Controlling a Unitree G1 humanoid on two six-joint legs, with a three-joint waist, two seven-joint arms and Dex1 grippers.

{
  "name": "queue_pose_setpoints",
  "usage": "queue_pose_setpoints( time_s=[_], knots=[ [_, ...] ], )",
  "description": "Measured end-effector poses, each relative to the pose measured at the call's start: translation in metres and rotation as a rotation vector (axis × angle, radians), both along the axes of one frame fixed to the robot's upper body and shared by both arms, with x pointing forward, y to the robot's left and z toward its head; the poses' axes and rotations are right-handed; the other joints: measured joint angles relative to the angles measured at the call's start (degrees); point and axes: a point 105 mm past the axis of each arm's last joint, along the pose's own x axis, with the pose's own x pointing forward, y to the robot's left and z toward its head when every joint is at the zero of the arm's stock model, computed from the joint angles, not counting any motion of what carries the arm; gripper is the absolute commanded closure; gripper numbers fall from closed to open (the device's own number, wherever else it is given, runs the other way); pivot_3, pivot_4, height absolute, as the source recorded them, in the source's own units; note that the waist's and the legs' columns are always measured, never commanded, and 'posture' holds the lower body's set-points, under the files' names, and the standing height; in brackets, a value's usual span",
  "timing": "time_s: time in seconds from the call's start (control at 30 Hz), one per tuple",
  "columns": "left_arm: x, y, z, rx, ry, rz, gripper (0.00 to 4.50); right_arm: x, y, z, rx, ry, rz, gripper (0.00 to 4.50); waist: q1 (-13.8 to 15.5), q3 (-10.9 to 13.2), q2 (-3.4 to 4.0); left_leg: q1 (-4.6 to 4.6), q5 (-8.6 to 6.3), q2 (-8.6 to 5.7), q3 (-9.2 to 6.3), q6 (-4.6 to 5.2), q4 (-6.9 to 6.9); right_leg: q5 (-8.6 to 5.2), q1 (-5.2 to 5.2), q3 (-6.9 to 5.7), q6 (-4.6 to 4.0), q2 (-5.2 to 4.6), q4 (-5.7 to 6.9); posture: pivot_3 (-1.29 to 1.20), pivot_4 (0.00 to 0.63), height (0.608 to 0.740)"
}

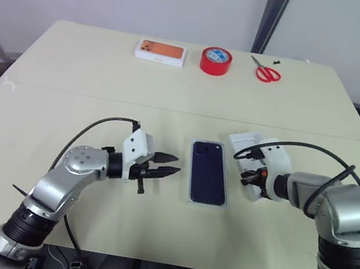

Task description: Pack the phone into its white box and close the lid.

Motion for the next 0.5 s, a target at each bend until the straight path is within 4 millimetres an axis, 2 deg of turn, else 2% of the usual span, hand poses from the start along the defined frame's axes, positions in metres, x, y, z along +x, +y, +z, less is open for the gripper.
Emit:
queue_pose_setpoints(
  time_s=[0.1, 0.17, 0.23, 0.3, 0.33, 0.37, 0.43, 0.5],
  knots=[
    [0.003, 0.002, 0.001, -0.014, -0.004, 0.026, 3.25, 0.001, 0.0, 0.004, 0.022, -0.013, -0.009, 4.47, 0.0, 0.0, 0.0, 0.0, 0.0, 0.0, 0.0, 0.0, 0.0, 0.0, 0.0, 0.0, 0.0, 0.01, 0.01, 0.0, 0.15, 0.725],
    [0.011, 0.008, 0.004, -0.041, -0.013, 0.08, 3.25, 0.007, -0.001, 0.016, 0.075, -0.047, -0.027, 4.47, -0.1, 0.0, 0.01, 0.01, 0.0, 0.0, 0.03, 0.01, 0.01, 0.0, 0.0, 0.02, 0.01, 0.02, 0.04, 0.0, 0.15, 0.725],
    [0.023, 0.02, 0.008, -0.076, -0.022, 0.173, 3.25, 0.019, 0.0, 0.04, 0.16, -0.119, -0.052, 4.47, -0.2, 0.0, 0.01, 0.04, 0.01, 0.0, 0.03, 0.01, 0.02, 0.0, 0.0, 0.02, 0.01, 0.04, 0.09, 0.0, 0.15, 0.725],
    [0.041, 0.041, 0.014, -0.12, -0.034, 0.312, 3.25, 0.031, 0.006, 0.074, 0.352, -0.202, -0.053, 4.47, -0.2, 0.0, 0.01, 0.05, 0.01, 0.03, 0.02, 0.01, 0.01, 0.01, 0.0, 0.01, 0.01, 0.1, 0.11, 0.0, 0.15, 0.725],
    [0.047, 0.049, 0.017, -0.133, -0.042, 0.361, 3.25, 0.032, 0.011, 0.084, 0.431, -0.22, -0.031, 4.47, -0.1, 0.0, -0.01, 0.05, 0.01, 0.07, 0.01, 0.01, 0.01, 0.01, 0.0, 0.0, 0.01, 0.13, 0.11, 0.0, 0.15, 0.725],
    [0.055, 0.061, 0.019, -0.146, -0.047, 0.43, 3.25, 0.03, 0.025, 0.094, 0.561, -0.221, 0.032, 4.47, -0.1, 0.0, -0.03, 0.04, 0.01, 0.08, -0.01, 0.01, -0.01, 0.01, 0.0, -0.02, 0.01, 0.15, 0.1, 0.0, 0.15, 0.725],
    [0.064, 0.077, 0.019, -0.149, -0.056, 0.513, 3.25, 0.021, 0.052, 0.093, 0.731, -0.157, 0.141, 4.47, -0.1, 0.0, -0.03, 0.02, -0.01, 0.09, 0.01, 0.03, -0.03, 0.01, 0.0, -0.02, 0.02, 0.14, 0.11, 0.0, 0.15, 0.725],
    [0.068, 0.081, 0.018, -0.14, -0.064, 0.543, 3.25, 0.008, 0.073, 0.086, 0.818, -0.088, 0.219, 4.47, 0.0, 0.0, -0.01, -0.03, -0.01, 0.08, 0.04, 0.04, -0.01, 0.01, -0.01, -0.01, 0.02, 0.09, 0.11, 0.0, 0.15, 0.725]
  ],
)
